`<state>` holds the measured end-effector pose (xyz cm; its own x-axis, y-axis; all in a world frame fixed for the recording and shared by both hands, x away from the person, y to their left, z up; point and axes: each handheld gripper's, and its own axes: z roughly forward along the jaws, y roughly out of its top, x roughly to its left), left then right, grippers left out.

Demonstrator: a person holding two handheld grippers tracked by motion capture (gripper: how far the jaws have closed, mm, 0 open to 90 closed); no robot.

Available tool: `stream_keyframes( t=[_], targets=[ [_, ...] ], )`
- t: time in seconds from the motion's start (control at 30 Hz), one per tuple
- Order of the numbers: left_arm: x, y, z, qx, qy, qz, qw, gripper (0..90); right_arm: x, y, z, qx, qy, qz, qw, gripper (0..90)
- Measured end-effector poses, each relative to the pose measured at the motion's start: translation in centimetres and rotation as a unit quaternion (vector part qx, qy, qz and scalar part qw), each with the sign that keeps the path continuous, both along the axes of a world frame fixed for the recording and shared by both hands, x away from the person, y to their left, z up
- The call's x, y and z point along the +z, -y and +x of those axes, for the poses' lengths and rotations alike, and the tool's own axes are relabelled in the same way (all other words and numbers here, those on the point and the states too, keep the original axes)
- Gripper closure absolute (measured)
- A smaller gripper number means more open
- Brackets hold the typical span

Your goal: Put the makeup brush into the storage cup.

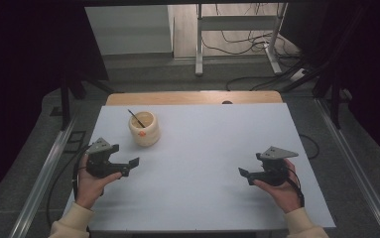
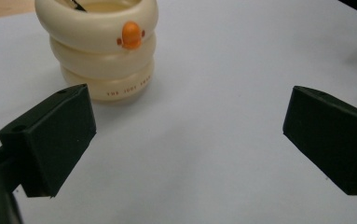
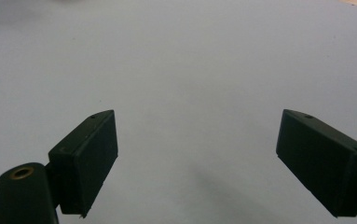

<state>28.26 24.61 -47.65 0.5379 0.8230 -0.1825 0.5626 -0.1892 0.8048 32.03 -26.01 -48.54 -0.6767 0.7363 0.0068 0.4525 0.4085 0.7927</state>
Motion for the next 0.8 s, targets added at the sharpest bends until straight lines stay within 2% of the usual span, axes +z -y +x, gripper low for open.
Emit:
stream_keyframes(
  t=[0.3,0.53,0.8],
  targets=[
    [-1.3,-0.2,-1.3,-0.005,-0.005,0.015,0.9999,3.3,0.0,0.0,-0.1,0.006,0.003,0.001,1.0,13.0],
    [-2.1,0.0,-2.1,-0.011,-0.011,0.017,0.9997,3.3,0.0,0.4,-0.2,0.01,0.008,0.003,0.9999,11.9],
    [-2.8,0.9,-2.4,-0.027,-0.019,0.034,0.9989,2.9,-0.9,1.1,-0.6,0.005,0.008,-0.014,0.9999,10.1]
  ],
)
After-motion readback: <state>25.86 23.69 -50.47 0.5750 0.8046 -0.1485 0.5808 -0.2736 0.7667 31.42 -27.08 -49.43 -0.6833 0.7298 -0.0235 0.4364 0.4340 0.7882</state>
